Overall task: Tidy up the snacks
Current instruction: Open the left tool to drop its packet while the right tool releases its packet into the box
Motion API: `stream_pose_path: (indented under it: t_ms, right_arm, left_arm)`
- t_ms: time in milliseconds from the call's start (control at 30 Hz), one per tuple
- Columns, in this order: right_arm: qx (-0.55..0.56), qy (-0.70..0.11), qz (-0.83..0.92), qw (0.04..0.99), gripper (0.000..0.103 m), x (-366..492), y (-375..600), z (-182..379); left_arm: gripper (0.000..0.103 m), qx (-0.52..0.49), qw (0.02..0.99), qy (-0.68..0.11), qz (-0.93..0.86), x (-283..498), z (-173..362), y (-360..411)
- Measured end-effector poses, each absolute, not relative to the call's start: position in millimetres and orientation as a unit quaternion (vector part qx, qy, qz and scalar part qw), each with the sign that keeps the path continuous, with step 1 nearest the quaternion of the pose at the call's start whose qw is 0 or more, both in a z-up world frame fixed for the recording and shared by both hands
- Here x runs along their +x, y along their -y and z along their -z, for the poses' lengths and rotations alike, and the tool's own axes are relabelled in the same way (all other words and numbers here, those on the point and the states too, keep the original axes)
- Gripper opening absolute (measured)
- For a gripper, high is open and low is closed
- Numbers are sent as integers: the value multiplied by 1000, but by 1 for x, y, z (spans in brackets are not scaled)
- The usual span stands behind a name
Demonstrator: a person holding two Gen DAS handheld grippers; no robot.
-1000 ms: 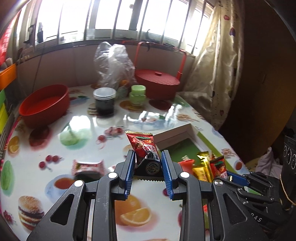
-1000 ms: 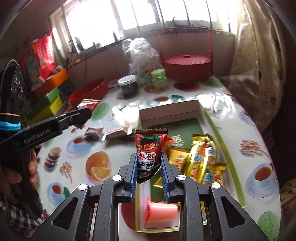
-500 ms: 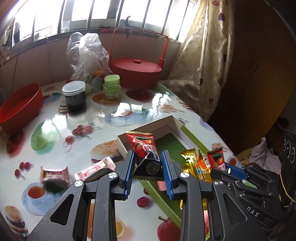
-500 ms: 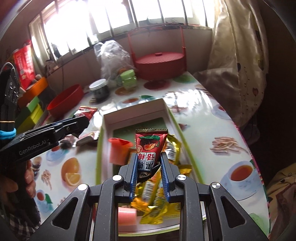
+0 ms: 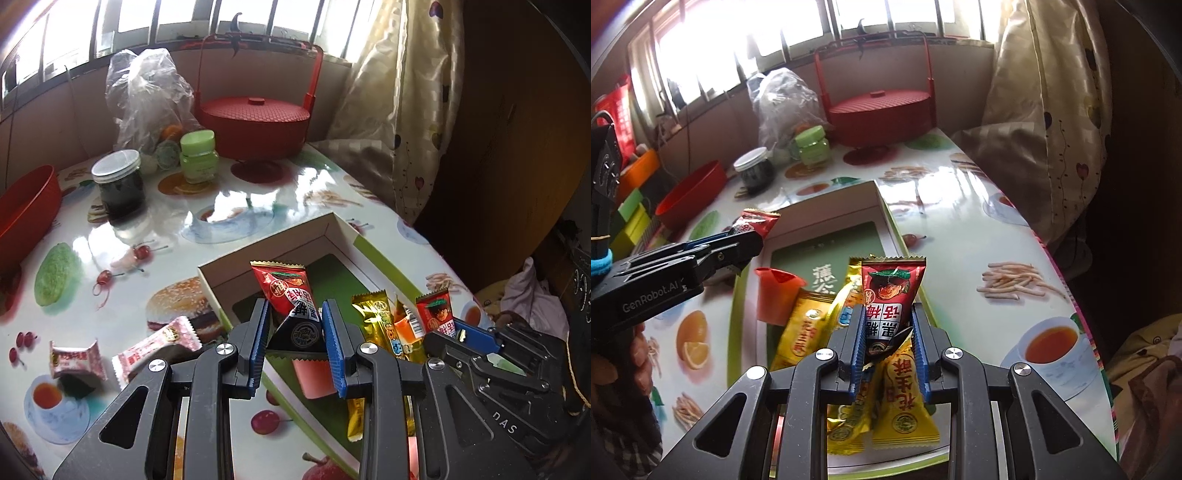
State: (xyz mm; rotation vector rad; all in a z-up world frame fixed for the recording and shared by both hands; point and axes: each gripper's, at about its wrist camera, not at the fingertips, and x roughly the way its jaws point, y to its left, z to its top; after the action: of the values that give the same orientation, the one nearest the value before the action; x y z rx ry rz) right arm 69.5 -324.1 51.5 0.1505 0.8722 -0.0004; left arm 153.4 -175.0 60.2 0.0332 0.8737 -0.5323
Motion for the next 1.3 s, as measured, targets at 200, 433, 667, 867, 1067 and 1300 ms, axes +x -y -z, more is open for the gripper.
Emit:
stream_pose_path:
  t_ms: [200, 433, 667, 867, 1067, 1300]
  right_arm:
    - [70, -425, 1, 902, 22, 70, 324, -46]
    - [69, -425, -2, 903, 23, 71, 324, -45]
    - [67, -426, -11, 902, 29, 73, 321, -45]
    - [57, -425, -17, 903, 35, 72, 315, -47]
    - [52, -422, -17, 905, 41, 69, 310, -50]
    - [42, -415, -14, 909, 49, 67, 301, -58]
  left_arm:
    - [31, 16, 869, -424, 256, 156, -54, 178]
    - [31, 10, 867, -427, 258, 159, -53, 179]
    - [37, 10, 864, -432, 259, 158, -52, 180]
    - [42, 5, 864, -430, 262, 155, -54, 180]
    - [42, 0, 866, -426, 262, 152, -58, 174]
    - [46, -3, 871, -415, 263, 142, -69, 160]
